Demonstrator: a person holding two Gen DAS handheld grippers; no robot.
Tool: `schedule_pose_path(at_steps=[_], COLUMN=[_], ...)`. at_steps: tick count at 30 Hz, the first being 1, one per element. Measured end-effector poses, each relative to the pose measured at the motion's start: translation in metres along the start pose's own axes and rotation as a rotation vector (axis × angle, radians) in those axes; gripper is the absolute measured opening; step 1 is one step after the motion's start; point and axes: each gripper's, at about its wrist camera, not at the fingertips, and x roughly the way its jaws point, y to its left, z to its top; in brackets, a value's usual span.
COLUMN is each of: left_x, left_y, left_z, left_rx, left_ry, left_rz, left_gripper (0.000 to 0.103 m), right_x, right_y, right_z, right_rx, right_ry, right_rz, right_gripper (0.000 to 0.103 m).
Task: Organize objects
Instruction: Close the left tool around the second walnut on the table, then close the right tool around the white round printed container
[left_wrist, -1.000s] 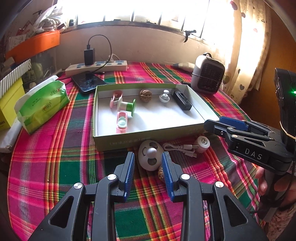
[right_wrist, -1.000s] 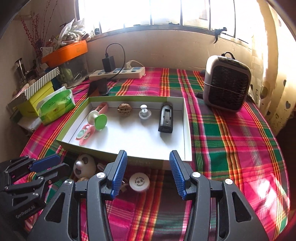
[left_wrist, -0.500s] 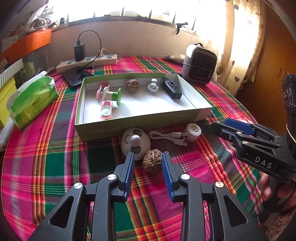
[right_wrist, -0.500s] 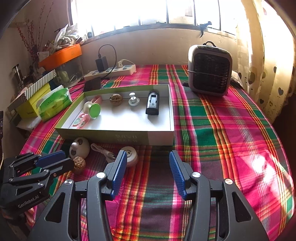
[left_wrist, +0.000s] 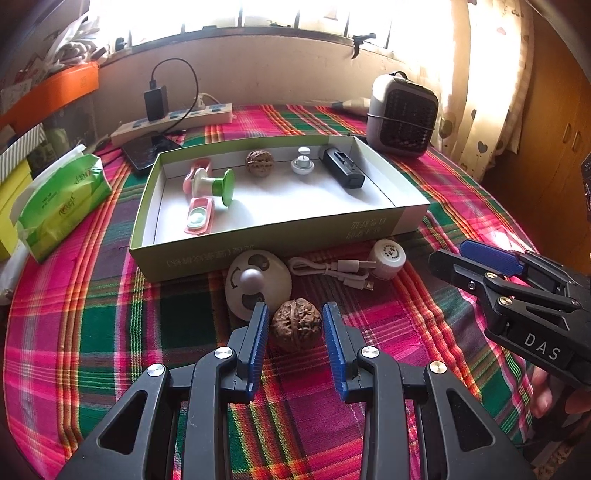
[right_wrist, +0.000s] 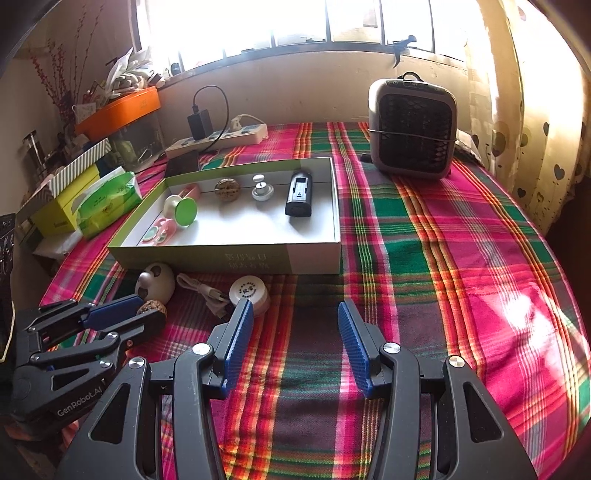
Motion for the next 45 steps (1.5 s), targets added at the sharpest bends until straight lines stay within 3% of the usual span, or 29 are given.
schedule_pose_path(at_steps=[23,45], left_x=[-0.007,-0.005], left_y=[0.026,0.052], left_z=[-0.008,-0.011], left_rx=[-0.069,-0.123], left_ry=[-0.013,-0.004], left_rz=[0.022,0.015], left_gripper=[0.027,0.027], right_x=[0.015,0.046], right_y=[0.013,0.032], right_z=[0.008,0.011], right_rx=[-0.023,-0.096], right_ry=[0.035,0.108], right_rz=[0.019,-0.05], right_gripper=[0.049,0.049])
